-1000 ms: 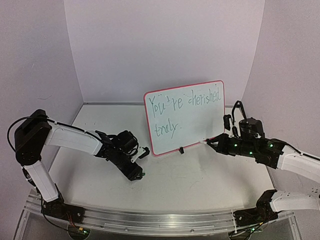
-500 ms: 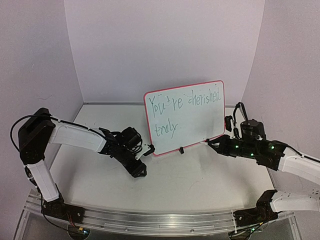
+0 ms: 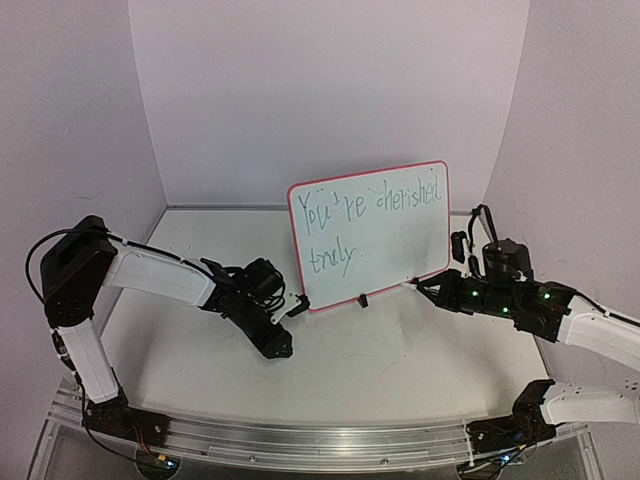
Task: Write a sentence on the whiteboard
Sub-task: Pick up the pen cap from the center of the board.
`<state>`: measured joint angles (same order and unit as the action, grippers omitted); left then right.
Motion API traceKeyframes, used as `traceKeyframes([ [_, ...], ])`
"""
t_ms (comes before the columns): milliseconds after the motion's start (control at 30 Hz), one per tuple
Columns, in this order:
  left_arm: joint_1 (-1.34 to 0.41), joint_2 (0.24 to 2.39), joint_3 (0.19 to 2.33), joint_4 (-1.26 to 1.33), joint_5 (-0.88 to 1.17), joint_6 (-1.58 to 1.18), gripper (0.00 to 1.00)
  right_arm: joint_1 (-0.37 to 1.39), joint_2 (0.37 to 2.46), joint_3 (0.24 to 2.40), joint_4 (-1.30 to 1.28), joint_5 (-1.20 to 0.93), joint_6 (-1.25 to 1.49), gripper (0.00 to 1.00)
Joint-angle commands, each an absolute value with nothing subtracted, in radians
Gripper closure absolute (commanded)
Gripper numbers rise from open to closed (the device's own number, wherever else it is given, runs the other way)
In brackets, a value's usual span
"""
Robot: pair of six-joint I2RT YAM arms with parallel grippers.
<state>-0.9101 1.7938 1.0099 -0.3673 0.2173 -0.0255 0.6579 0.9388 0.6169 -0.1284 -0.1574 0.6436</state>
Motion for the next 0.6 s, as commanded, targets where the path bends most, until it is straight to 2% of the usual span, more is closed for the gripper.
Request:
traceKeyframes([
  [0, -0.92, 1.798, 0.992, -0.359, 0.229, -0.035, 0.46, 0.664, 0.916, 0.607, -0.112, -0.141, 0.655, 1.0],
  [567, -0.992, 1.767, 0.93, -0.351, 0.176, -0.125, 0.63, 0.664, 0.882, 0.58, -0.112, -0.13, 0.673, 1.0],
])
